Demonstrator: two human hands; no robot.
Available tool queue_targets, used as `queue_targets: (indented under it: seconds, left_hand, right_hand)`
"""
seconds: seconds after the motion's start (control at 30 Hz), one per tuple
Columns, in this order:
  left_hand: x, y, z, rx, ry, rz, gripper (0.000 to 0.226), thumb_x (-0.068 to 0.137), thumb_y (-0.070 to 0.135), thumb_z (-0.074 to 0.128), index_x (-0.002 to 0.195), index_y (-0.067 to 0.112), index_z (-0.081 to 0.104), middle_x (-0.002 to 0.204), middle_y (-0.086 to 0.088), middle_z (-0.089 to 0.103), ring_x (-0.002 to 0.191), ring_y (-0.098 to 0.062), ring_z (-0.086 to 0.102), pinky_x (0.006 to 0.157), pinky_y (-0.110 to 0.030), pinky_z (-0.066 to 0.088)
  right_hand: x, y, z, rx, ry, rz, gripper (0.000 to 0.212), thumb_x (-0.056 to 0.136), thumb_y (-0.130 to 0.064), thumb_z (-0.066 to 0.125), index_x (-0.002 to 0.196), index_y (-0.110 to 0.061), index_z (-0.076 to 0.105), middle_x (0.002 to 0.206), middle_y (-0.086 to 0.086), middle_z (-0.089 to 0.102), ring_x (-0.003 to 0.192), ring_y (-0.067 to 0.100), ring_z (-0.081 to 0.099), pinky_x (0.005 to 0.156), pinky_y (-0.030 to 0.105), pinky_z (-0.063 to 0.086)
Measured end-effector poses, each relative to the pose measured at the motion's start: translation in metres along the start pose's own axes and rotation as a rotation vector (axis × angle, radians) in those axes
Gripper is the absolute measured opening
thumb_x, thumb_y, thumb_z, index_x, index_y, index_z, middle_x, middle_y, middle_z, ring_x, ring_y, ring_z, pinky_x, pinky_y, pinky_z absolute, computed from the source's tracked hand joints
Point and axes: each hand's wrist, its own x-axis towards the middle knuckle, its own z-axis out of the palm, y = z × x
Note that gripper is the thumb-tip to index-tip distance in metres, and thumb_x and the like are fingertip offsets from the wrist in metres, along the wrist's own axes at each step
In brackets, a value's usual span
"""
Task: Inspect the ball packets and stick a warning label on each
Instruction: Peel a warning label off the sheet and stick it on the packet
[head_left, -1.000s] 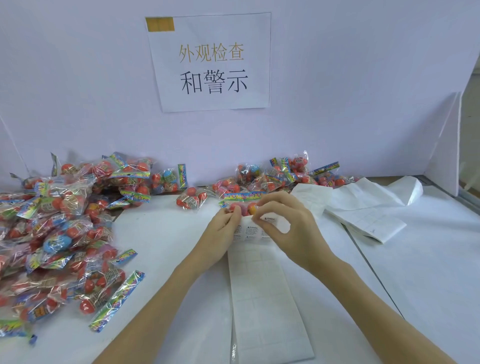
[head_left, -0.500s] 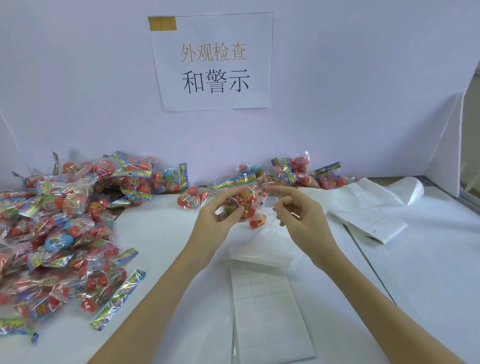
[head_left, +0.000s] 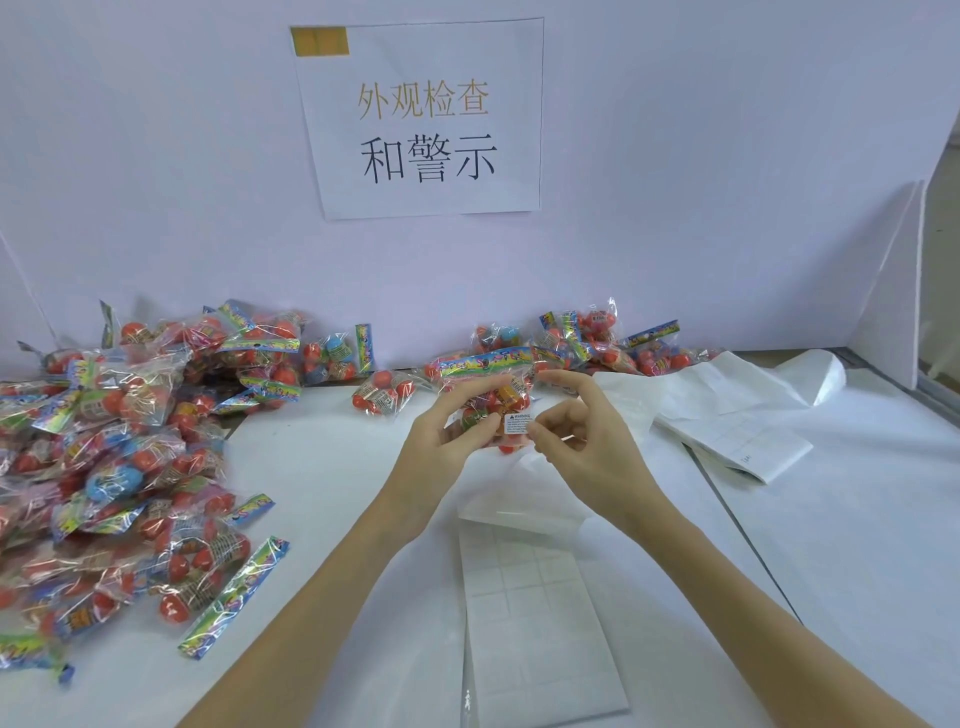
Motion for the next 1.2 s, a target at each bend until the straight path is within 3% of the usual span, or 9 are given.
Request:
queue_targets:
  seconds: [0.17, 0.4, 0.53, 0.67, 0.77, 0.87, 1.03, 1.13, 1.2]
  left_hand:
    - [-0.001, 0.001, 0.003, 0.024, 0.008, 0.032, 0.039, 0.099, 0.010, 0.069, 0.132, 0.031, 0.069, 0.136, 0.011, 0.066, 0.129, -0.015, 0.062, 0.110, -0.045, 0.051]
    - [0.000, -0.001, 0.004, 0.023, 0.042, 0.068, 0.042, 0.098, 0.002, 0.067, 0.126, 0.033, 0.073, 0.131, 0.010, 0.070, 0.126, -0.011, 0.063, 0.104, -0.032, 0.053]
    - [-0.001, 0.000, 0.005, 0.006, 0.040, 0.068, 0.045, 0.099, 0.003, 0.066, 0.132, 0.033, 0.069, 0.133, 0.010, 0.069, 0.123, -0.013, 0.065, 0.106, -0.037, 0.055]
    - [-0.001, 0.003, 0.007, -0.090, 0.064, 0.040, 0.063, 0.096, 0.010, 0.074, 0.147, 0.043, 0.053, 0.130, 0.002, 0.070, 0.120, -0.019, 0.068, 0.104, -0.039, 0.056]
    - [-0.002, 0.003, 0.008, -0.140, 0.058, 0.031, 0.081, 0.091, 0.013, 0.080, 0.151, 0.053, 0.041, 0.125, -0.003, 0.072, 0.117, -0.024, 0.070, 0.099, -0.034, 0.057]
    - [0.000, 0.001, 0.007, -0.230, 0.052, -0.001, 0.088, 0.088, 0.012, 0.083, 0.150, 0.056, 0.039, 0.130, -0.009, 0.069, 0.118, -0.030, 0.070, 0.103, -0.043, 0.056]
    - [0.002, 0.001, 0.007, -0.276, 0.083, -0.012, 0.085, 0.086, 0.011, 0.083, 0.146, 0.057, 0.044, 0.148, -0.005, 0.057, 0.137, -0.028, 0.057, 0.108, -0.042, 0.053]
    - [0.001, -0.001, 0.007, -0.225, 0.122, 0.004, 0.085, 0.087, 0.011, 0.084, 0.147, 0.055, 0.043, 0.132, 0.002, 0.069, 0.118, -0.018, 0.070, 0.093, -0.028, 0.058]
    - [0.001, -0.002, 0.007, -0.170, 0.164, -0.006, 0.081, 0.085, 0.018, 0.087, 0.144, 0.054, 0.045, 0.114, 0.010, 0.075, 0.100, -0.017, 0.075, 0.084, -0.026, 0.060]
  right_hand:
    - [0.001, 0.002, 0.001, -0.023, -0.015, -0.016, 0.048, 0.097, -0.007, 0.070, 0.137, -0.025, 0.052, 0.077, -0.013, 0.072, 0.077, 0.010, 0.069, 0.081, 0.027, 0.057]
    - [-0.001, 0.004, 0.002, -0.091, -0.032, -0.018, 0.047, 0.098, -0.011, 0.070, 0.136, -0.028, 0.050, 0.078, -0.014, 0.071, 0.077, 0.009, 0.068, 0.076, 0.021, 0.055]
    - [0.000, 0.003, 0.001, -0.181, 0.036, 0.012, 0.033, 0.101, -0.022, 0.067, 0.130, -0.031, 0.054, 0.079, -0.007, 0.067, 0.075, 0.003, 0.064, 0.068, 0.014, 0.049]
    - [0.002, -0.001, 0.001, -0.037, -0.011, 0.146, 0.028, 0.098, -0.043, 0.067, 0.120, -0.025, 0.068, 0.093, -0.005, 0.074, 0.080, 0.005, 0.068, 0.071, 0.024, 0.059]
    - [0.001, -0.001, 0.001, 0.116, -0.055, 0.191, 0.028, 0.095, -0.035, 0.074, 0.106, -0.009, 0.075, 0.085, 0.002, 0.076, 0.074, 0.011, 0.070, 0.067, 0.022, 0.056]
    - [0.002, 0.000, -0.004, 0.302, -0.072, 0.216, 0.032, 0.089, -0.029, 0.079, 0.098, 0.001, 0.074, 0.084, 0.010, 0.074, 0.076, 0.016, 0.068, 0.073, 0.022, 0.057]
    - [0.005, 0.000, -0.011, 0.645, -0.215, 0.352, 0.029, 0.095, -0.022, 0.069, 0.110, 0.003, 0.070, 0.106, 0.019, 0.074, 0.089, 0.020, 0.072, 0.082, 0.021, 0.057]
    - [0.004, -0.001, -0.009, 0.614, -0.227, 0.390, 0.039, 0.100, -0.026, 0.064, 0.120, 0.007, 0.068, 0.111, 0.021, 0.074, 0.096, 0.021, 0.072, 0.085, 0.023, 0.057]
    - [0.002, -0.002, -0.006, 0.544, -0.192, 0.387, 0.040, 0.095, -0.030, 0.071, 0.118, 0.003, 0.070, 0.100, 0.016, 0.074, 0.087, 0.019, 0.070, 0.082, 0.023, 0.057]
